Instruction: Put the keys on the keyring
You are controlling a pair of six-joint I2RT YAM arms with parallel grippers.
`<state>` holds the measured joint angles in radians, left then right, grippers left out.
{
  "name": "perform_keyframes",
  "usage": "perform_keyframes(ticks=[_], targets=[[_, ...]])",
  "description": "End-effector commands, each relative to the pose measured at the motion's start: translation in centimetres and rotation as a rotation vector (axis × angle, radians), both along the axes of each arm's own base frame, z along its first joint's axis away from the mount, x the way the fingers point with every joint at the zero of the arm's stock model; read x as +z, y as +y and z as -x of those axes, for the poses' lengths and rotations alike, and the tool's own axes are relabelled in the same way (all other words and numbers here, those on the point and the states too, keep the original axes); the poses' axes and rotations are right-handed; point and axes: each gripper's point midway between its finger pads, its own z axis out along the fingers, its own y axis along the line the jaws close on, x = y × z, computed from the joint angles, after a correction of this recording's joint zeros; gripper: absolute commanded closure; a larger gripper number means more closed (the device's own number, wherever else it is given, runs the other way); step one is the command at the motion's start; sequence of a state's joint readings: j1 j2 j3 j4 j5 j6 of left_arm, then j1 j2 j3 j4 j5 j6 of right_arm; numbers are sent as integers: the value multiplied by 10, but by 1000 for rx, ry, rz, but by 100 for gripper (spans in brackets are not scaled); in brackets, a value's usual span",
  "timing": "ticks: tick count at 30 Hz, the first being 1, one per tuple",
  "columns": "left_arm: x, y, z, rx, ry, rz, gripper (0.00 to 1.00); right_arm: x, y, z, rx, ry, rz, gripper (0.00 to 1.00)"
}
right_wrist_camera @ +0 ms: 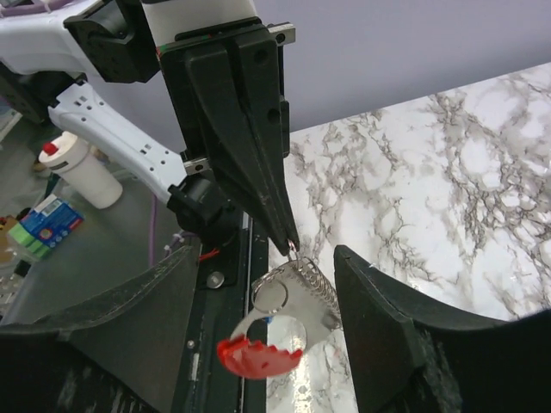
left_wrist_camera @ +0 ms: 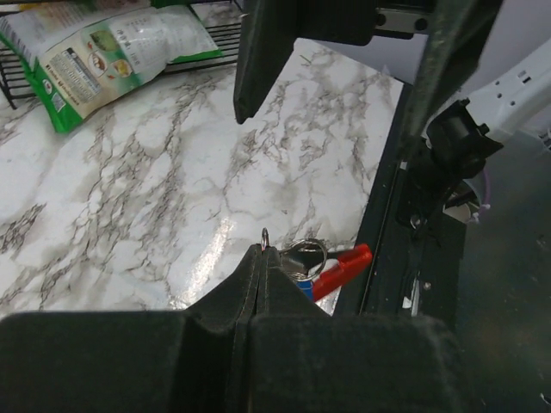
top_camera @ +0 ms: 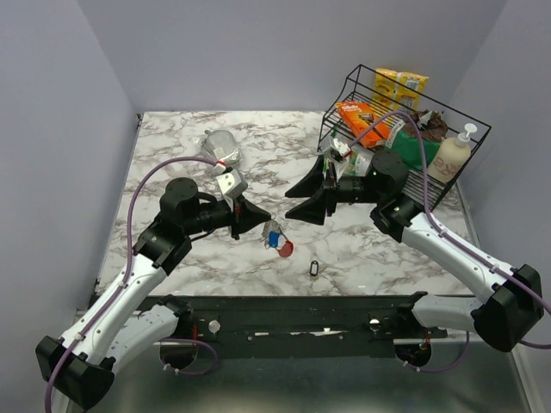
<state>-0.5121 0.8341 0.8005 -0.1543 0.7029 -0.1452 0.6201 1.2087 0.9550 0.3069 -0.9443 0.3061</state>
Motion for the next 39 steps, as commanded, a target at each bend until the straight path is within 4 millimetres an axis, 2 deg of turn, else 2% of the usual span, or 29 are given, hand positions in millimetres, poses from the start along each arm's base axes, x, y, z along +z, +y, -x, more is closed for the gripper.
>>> perform_keyframes(ticks=[1, 5, 15, 18, 24, 28, 29, 30, 39], targets=[[17, -9, 22, -126, -62, 65, 100, -3, 4, 10, 69, -4, 0, 32], [19, -14, 28, -158, -67, 92, 100, -9, 9, 15, 90, -10, 8, 46], [27, -20, 35, -187, -82, 129, 100, -24, 18, 28, 169, 9, 67, 55], [28, -20, 37, -193, -94, 129, 100, -33, 18, 25, 146, 19, 83, 62], [31, -19, 40, -195, -121, 139, 100, -37, 16, 24, 118, 14, 84, 68], [33, -19, 42, -199, -130, 148, 100, -37, 16, 24, 118, 10, 83, 87], [33, -19, 42, -200, -129, 147, 100, -38, 16, 25, 123, 11, 84, 96], [33, -19, 43, -200, -126, 148, 100, -38, 15, 25, 123, 8, 85, 99], [34, -17, 43, -186, -136, 159, 100, -36, 16, 24, 116, 15, 84, 99]])
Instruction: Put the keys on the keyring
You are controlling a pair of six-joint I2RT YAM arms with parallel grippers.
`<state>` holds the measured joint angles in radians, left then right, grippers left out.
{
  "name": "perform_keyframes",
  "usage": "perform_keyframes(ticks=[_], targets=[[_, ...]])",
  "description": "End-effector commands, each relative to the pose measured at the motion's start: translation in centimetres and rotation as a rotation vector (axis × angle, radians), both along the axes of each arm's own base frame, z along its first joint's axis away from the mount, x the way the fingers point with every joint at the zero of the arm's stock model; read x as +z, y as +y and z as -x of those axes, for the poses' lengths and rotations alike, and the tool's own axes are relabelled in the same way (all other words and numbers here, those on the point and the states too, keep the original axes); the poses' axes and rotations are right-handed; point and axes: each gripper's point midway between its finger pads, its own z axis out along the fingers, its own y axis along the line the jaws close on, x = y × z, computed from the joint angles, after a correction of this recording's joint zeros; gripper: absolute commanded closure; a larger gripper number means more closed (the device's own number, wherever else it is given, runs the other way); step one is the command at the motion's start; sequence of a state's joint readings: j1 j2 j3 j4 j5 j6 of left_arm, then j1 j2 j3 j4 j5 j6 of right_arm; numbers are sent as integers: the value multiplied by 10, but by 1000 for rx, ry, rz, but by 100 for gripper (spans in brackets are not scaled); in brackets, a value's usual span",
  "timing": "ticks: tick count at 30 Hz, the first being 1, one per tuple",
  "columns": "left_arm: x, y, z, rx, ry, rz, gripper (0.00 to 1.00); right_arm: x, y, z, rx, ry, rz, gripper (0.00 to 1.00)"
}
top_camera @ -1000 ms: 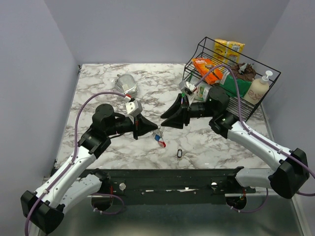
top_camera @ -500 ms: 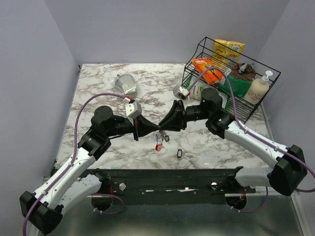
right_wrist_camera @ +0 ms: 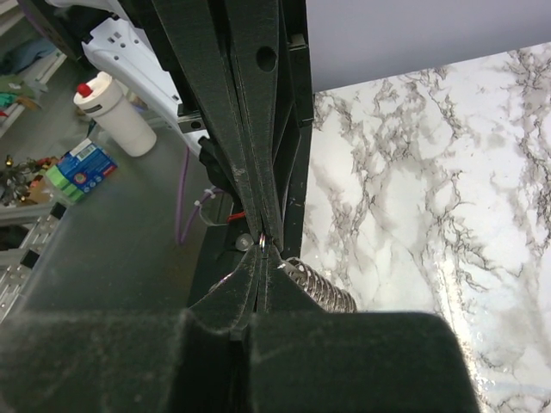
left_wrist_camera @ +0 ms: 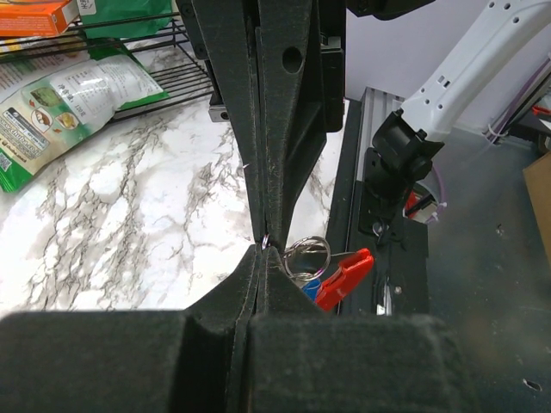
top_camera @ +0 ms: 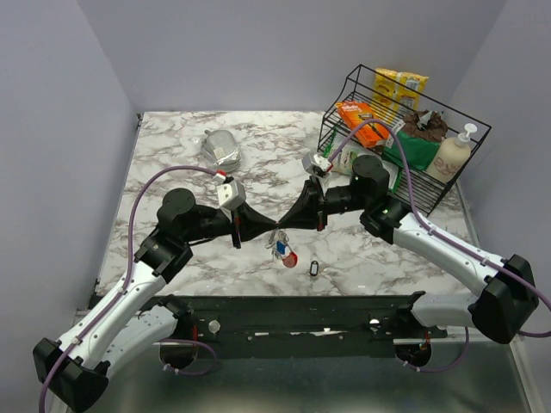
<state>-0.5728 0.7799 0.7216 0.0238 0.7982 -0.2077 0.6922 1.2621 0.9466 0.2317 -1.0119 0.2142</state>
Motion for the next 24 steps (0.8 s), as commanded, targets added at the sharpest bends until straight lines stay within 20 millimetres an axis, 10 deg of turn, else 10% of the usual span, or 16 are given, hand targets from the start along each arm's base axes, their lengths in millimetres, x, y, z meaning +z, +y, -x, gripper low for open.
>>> perform_keyframes(ticks=[1, 12, 24], targets=[[18, -1, 10, -33, -62, 59, 100, 0, -1, -4, -35, -7, 1, 99], [22, 6, 6, 33, -91, 77, 59, 20, -8, -9, -142, -34, -54, 99], [33, 2, 11, 3, -123, 182, 52, 45, -22, 12, -129, -99, -240, 99]])
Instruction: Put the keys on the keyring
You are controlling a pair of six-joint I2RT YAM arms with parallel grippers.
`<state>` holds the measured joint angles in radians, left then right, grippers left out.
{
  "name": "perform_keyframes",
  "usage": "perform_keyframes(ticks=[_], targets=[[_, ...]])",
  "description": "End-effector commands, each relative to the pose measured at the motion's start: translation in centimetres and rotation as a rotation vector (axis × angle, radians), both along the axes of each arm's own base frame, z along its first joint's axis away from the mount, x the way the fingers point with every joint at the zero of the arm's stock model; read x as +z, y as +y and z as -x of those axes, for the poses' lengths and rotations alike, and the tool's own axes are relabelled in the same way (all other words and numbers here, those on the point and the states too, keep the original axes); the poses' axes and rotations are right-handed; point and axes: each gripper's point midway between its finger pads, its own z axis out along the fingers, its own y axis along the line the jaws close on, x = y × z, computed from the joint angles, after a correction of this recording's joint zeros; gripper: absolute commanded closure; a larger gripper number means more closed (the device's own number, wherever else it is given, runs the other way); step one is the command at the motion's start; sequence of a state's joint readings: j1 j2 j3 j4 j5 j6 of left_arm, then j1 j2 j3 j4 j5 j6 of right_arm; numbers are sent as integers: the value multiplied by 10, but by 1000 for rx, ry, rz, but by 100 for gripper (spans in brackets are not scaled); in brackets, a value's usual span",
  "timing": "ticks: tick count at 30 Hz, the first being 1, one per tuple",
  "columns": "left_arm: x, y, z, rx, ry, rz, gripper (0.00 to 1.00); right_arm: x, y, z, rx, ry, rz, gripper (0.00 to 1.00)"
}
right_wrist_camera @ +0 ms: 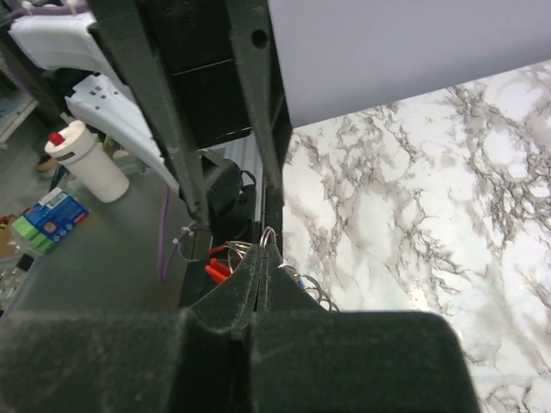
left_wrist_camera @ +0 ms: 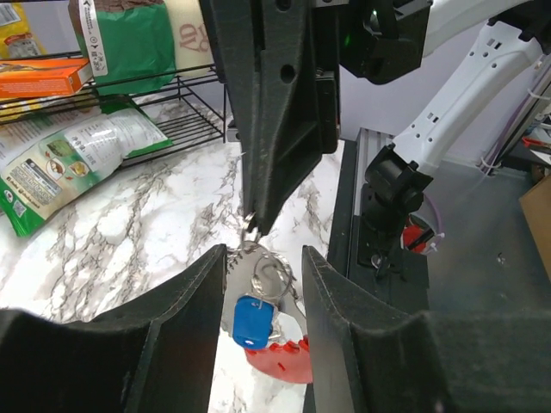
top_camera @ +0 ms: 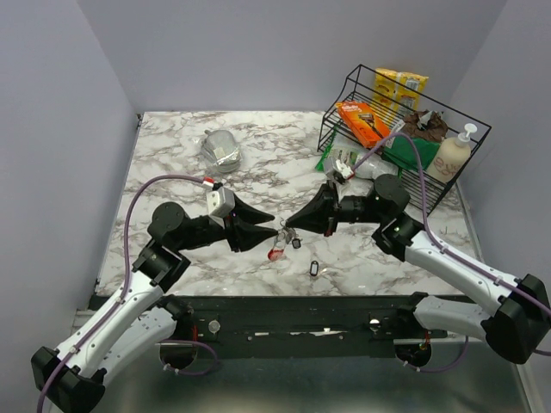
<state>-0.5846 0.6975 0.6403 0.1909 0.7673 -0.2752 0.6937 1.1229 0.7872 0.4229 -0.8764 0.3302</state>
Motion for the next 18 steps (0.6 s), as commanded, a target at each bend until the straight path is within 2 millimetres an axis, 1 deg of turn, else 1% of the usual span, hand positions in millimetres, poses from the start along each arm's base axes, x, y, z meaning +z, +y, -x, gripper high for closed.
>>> perform_keyframes(ticks=[1, 4, 7, 9, 10, 11, 15, 16, 18], targets=[[16, -2, 3, -21, -52, 81, 53, 38, -8, 12, 10, -107, -147, 99], [23, -2, 9, -45, -92, 125, 55, 42, -11, 23, 56, -134, -159, 99], [26, -3, 10, -59, -107, 148, 59, 43, -12, 27, 82, -135, -155, 99], [25, -6, 11, -84, -99, 135, 62, 44, -12, 31, 100, -132, -155, 99], [24, -8, 15, -117, -102, 125, 63, 47, -13, 34, 113, -143, -164, 99], [19, -10, 14, -130, -85, 111, 64, 46, -14, 36, 124, -145, -165, 99], [19, -15, 17, -187, -55, 99, 75, 49, -14, 37, 133, -140, -169, 99], [22, -16, 19, -198, -55, 110, 76, 50, -14, 38, 134, -143, -171, 99], [20, -17, 21, -222, -46, 110, 78, 49, -14, 37, 125, -142, -173, 99]])
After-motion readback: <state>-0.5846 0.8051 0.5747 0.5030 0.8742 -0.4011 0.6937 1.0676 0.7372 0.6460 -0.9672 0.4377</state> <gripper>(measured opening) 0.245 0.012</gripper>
